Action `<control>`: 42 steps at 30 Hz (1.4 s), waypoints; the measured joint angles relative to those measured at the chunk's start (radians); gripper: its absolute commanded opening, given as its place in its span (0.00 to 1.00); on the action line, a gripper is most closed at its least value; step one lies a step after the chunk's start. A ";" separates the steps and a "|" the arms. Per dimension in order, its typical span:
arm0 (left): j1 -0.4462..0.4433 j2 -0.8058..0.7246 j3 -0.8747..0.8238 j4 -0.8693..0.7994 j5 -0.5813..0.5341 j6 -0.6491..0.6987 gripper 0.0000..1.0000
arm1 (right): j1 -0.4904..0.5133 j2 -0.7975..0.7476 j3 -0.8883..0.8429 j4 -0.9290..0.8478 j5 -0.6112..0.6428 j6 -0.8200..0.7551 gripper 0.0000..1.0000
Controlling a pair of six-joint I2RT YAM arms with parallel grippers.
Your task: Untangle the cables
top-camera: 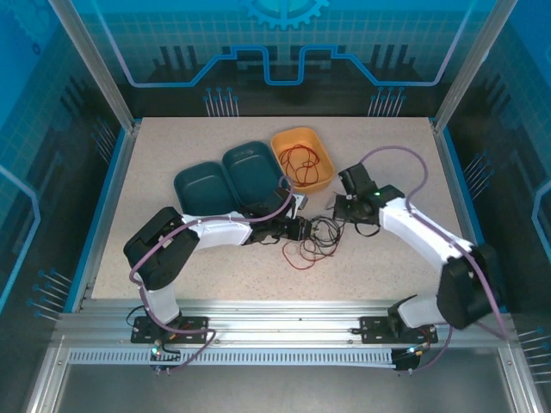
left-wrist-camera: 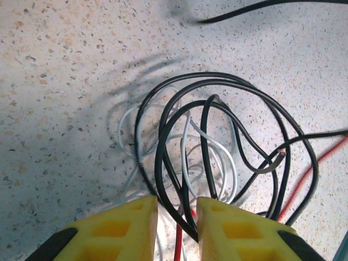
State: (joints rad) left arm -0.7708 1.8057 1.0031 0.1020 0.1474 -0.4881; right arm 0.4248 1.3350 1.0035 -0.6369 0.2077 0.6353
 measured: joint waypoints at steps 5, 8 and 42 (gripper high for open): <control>0.000 0.000 0.000 0.000 0.000 0.000 0.20 | 0.000 -0.169 0.020 -0.047 0.024 -0.009 0.00; 0.000 0.000 0.000 0.000 0.000 0.000 0.20 | -0.001 -0.246 0.034 -0.076 0.028 -0.015 0.00; -0.005 -0.151 -0.044 -0.046 -0.051 0.035 0.49 | 0.042 -0.222 0.717 -0.337 -0.014 -0.229 0.00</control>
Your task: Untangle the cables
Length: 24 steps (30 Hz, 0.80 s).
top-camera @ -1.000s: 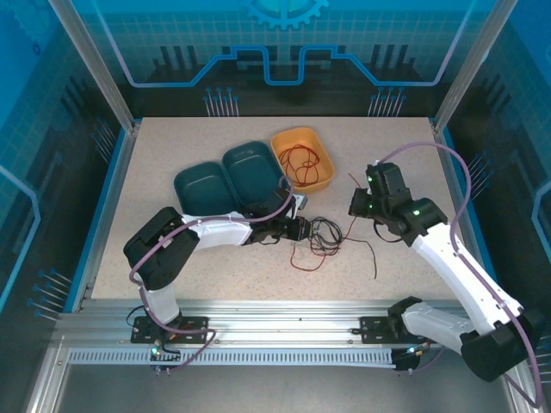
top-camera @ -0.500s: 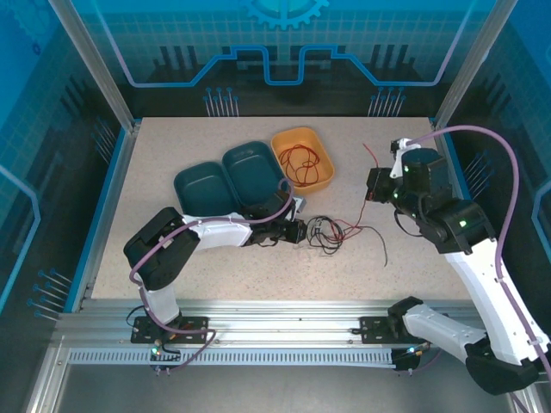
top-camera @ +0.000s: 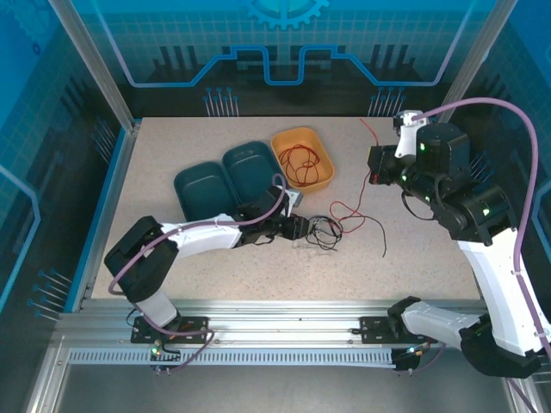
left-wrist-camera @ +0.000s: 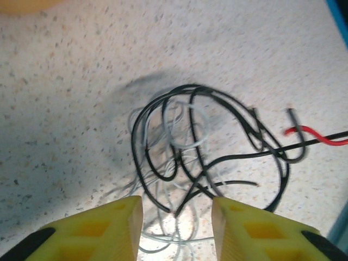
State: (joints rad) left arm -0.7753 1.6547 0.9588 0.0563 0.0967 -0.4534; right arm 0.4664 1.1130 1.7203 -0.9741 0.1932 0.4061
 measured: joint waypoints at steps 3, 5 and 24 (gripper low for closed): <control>0.000 -0.050 -0.004 0.003 0.001 0.018 0.52 | 0.023 0.029 0.069 -0.025 0.016 -0.022 0.00; 0.000 -0.089 -0.024 0.031 0.017 0.046 0.52 | 0.033 0.037 0.089 -0.032 0.021 -0.031 0.00; -0.109 0.115 -0.080 0.631 0.190 0.270 0.51 | 0.051 0.069 0.124 -0.063 0.035 -0.035 0.00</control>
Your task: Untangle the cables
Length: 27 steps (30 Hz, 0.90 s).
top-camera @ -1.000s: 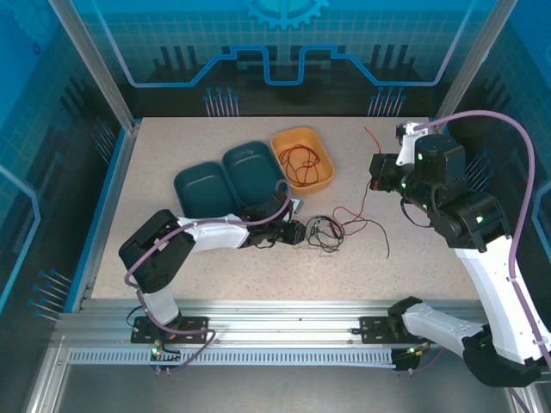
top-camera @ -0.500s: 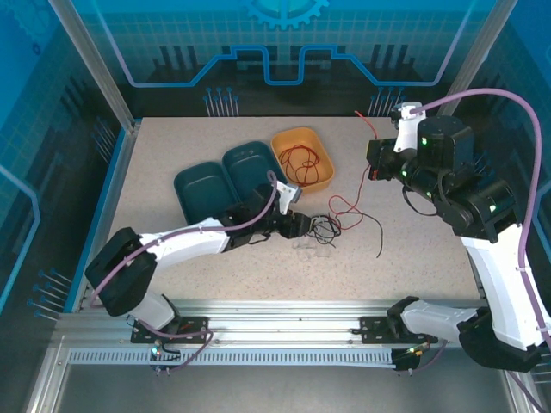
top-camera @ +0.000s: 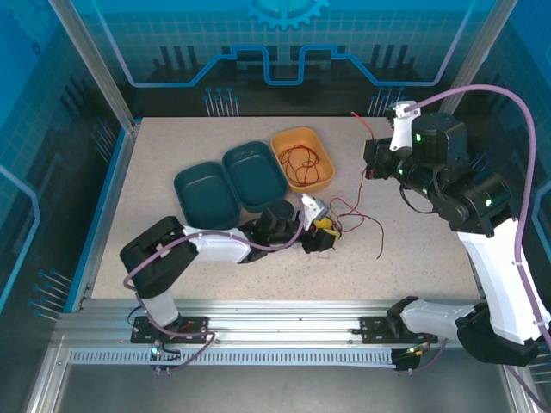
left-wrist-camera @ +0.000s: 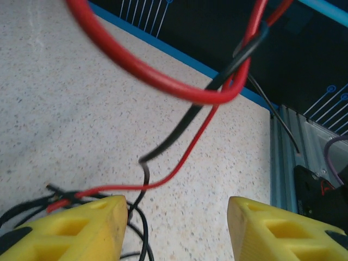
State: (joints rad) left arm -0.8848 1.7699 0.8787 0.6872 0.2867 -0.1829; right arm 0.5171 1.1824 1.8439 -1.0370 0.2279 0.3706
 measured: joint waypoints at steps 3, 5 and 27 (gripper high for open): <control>-0.009 0.045 0.062 0.022 0.000 0.001 0.45 | 0.000 0.001 0.012 -0.006 0.000 0.006 0.00; -0.012 0.063 0.091 0.035 -0.001 -0.001 0.40 | 0.001 0.001 0.015 -0.011 0.000 0.007 0.00; -0.002 0.093 0.112 -0.134 -0.162 -0.078 0.00 | 0.008 0.053 0.444 -0.178 0.214 -0.074 0.00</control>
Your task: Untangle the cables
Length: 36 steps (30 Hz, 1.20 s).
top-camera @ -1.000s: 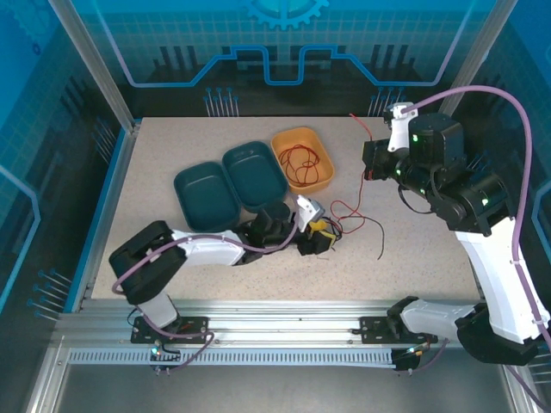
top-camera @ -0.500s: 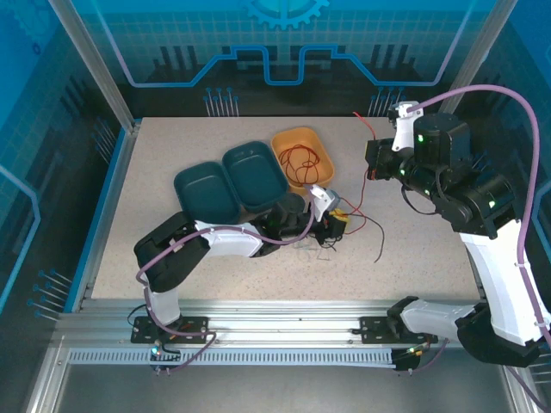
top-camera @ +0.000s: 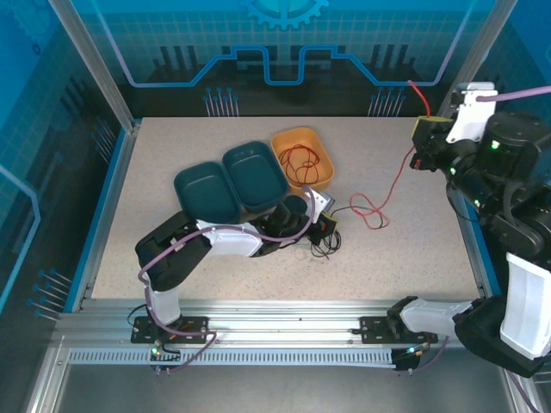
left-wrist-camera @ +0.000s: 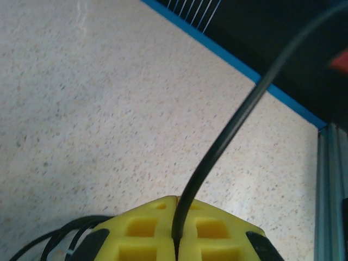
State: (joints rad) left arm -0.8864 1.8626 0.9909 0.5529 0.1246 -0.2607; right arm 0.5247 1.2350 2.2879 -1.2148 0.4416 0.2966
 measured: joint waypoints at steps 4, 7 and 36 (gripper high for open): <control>0.005 0.029 0.000 -0.052 -0.028 -0.019 0.00 | 0.000 0.056 0.135 -0.024 0.031 -0.034 0.00; 0.017 0.038 -0.001 -0.094 -0.047 -0.037 0.00 | 0.000 0.082 0.177 -0.025 0.053 -0.055 0.00; 0.057 -0.388 -0.106 -0.241 -0.077 -0.065 0.99 | -0.016 0.316 0.009 0.175 0.020 -0.133 0.00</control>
State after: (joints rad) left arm -0.8291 1.4750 0.8848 0.3115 0.0479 -0.3260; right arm 0.5091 1.5509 2.2971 -1.0393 0.4618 0.1635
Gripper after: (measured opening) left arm 0.991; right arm 0.062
